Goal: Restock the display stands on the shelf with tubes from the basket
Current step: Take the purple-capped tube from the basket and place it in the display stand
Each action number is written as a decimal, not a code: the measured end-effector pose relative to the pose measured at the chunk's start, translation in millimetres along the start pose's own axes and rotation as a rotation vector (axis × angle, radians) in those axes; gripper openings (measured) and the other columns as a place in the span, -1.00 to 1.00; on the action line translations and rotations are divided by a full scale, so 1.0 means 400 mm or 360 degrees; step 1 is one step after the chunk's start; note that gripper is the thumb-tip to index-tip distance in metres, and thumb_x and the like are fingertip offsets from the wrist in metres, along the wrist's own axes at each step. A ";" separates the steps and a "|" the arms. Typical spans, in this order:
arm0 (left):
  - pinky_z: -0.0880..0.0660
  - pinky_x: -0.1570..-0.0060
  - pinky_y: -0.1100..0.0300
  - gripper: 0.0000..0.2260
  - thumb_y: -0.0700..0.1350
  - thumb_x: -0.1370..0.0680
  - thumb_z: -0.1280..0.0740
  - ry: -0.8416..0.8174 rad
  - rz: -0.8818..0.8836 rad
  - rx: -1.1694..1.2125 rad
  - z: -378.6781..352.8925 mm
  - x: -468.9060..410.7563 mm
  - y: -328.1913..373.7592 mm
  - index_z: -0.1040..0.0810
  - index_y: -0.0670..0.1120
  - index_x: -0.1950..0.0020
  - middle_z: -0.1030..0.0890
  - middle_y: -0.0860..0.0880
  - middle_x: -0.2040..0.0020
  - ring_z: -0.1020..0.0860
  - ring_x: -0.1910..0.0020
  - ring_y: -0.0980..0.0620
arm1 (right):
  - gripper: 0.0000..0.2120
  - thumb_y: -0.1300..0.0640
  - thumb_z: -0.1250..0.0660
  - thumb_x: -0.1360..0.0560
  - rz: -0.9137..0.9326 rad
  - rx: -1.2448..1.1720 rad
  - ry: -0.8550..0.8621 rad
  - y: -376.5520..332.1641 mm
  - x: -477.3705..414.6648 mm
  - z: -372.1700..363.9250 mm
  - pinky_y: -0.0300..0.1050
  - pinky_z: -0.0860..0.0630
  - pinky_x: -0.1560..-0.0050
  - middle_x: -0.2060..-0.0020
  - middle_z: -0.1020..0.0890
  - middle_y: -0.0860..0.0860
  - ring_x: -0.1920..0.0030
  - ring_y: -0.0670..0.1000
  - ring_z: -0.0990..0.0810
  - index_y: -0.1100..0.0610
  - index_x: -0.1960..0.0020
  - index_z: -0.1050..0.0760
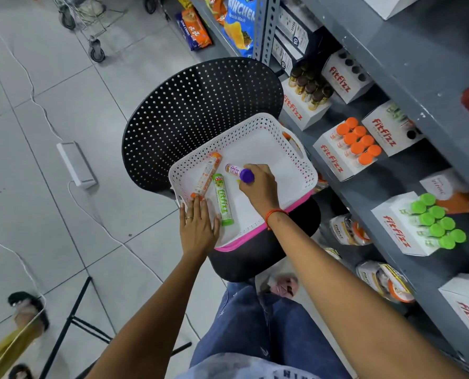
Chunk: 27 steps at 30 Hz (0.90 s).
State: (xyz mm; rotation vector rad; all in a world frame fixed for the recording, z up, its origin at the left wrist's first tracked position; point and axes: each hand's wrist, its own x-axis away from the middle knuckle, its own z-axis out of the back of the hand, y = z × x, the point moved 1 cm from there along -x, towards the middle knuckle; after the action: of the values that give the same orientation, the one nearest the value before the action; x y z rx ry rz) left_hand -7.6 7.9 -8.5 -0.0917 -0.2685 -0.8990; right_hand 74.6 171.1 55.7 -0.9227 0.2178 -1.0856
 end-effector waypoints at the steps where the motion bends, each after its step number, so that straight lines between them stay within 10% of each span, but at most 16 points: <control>1: 0.25 -0.45 0.00 -0.41 0.17 -0.59 0.05 0.0000 0.0000 0.0005 -0.001 0.000 0.000 -0.04 -0.16 -0.51 -0.12 -0.14 -0.53 -0.02 -0.51 -0.07 | -0.58 0.22 -0.45 -0.41 0.0027 0.0025 0.0011 -0.002 0.001 0.001 -0.09 -0.53 -0.09 -0.18 -0.53 0.22 -0.14 0.18 -0.55 0.24 -0.24 -0.48; 11: 0.17 -0.46 -0.06 -0.46 0.10 -0.61 -0.03 0.0073 -0.0101 0.0132 0.030 -0.008 0.046 -0.12 -0.19 -0.48 -0.18 -0.20 -0.51 -0.08 -0.50 -0.15 | -0.71 0.06 -0.48 -0.36 0.0392 0.0254 0.0396 -0.002 0.044 0.106 -0.21 -0.44 0.27 0.21 -0.65 0.19 0.29 0.14 -0.61 0.25 0.07 -0.58; 27: -0.12 -0.42 -0.11 -0.53 -0.01 -0.58 -0.06 0.0702 -0.1327 0.0593 0.367 -0.071 0.705 -0.24 -0.19 -0.45 -0.28 -0.18 -0.46 -0.23 -0.45 -0.13 | -0.75 0.04 -0.54 -0.30 0.0208 0.0287 0.1692 0.031 0.408 0.796 -0.23 -0.48 0.23 0.36 -0.70 0.13 0.37 0.05 -0.62 0.22 0.22 -0.64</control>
State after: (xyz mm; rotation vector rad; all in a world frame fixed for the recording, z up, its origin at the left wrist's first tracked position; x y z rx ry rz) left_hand 168.2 232.8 134.5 0.6004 -0.0450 -1.6427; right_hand 343.5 208.1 289.3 -0.0894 1.0162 -1.3598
